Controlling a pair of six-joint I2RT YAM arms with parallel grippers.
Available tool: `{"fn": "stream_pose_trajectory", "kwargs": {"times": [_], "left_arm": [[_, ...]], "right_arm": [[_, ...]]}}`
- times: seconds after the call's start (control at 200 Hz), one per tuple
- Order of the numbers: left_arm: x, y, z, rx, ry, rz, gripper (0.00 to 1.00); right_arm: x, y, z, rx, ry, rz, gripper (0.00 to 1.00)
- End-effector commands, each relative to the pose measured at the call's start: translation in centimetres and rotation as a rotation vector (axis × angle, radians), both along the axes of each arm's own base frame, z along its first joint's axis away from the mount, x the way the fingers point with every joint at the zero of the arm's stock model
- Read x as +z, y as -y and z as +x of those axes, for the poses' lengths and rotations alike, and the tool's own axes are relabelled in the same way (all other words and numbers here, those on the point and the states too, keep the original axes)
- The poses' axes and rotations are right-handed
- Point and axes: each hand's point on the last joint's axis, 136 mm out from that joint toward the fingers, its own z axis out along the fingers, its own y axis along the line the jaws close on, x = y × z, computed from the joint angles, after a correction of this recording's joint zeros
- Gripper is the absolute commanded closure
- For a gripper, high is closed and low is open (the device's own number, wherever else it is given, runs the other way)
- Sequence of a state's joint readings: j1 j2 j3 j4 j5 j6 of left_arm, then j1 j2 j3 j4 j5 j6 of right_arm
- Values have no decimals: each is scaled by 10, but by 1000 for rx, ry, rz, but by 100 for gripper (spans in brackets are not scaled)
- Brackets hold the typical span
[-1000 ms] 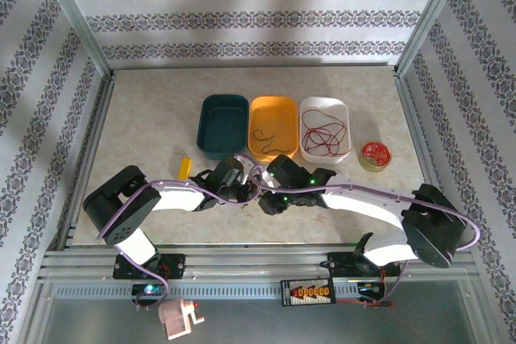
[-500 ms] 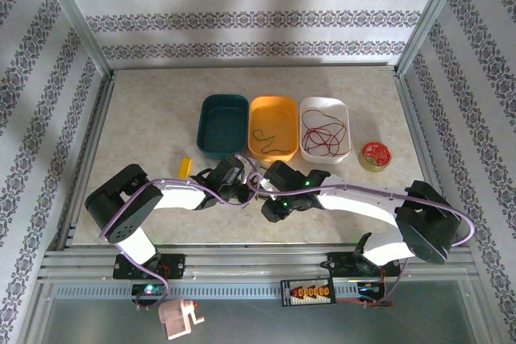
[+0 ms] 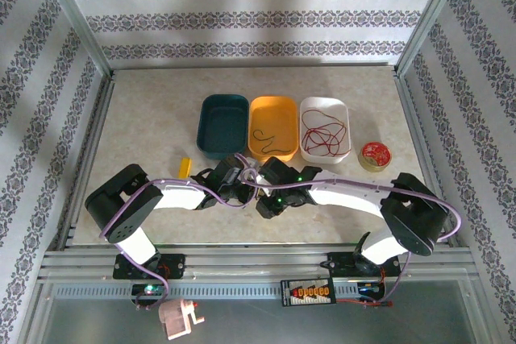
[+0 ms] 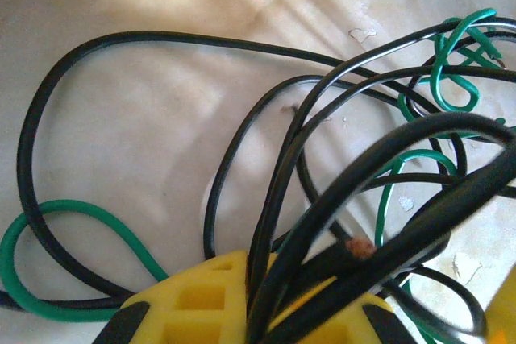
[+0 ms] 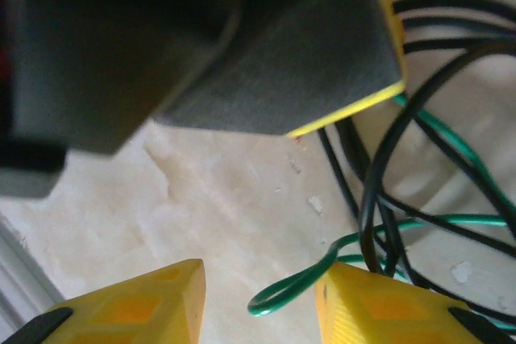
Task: Untangle the cables
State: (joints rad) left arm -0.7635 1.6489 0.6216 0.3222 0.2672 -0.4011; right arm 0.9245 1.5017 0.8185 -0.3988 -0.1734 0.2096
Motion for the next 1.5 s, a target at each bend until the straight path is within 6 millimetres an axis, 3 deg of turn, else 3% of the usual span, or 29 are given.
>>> {"fn": "stream_pose_trajectory", "kwargs": {"times": [0.0,0.27,0.41,0.475,0.775,1.03,1.249,1.339,1.434,1.494], "left_arm": [[-8,-1,-5,-25,-28,18,100],[-7,-1,-7,-28,-28,14,100],[-8,-5,-5,-9,-24,29,100],[-10,-9,-3,8,-19,43,100],[-20,-26,5,92,-1,114,100],[-24,-30,3,93,-7,130,100],[-22,-31,2,86,-3,130,100],[-21,-30,1,79,0,132,100],[-20,-29,1,72,2,126,100],[-19,-29,1,70,3,126,100]], "right_arm": [[7,-11,23,-20,89,12,59],[-7,-1,39,-83,144,-77,68],[-2,6,38,-95,157,-88,93],[4,12,35,-106,163,-81,100],[52,61,28,-288,215,58,100],[112,135,66,-677,350,267,100],[136,195,85,-989,377,396,100],[139,203,89,-1038,349,458,100],[136,186,90,-961,277,504,100],[122,171,85,-901,194,480,93]]}}
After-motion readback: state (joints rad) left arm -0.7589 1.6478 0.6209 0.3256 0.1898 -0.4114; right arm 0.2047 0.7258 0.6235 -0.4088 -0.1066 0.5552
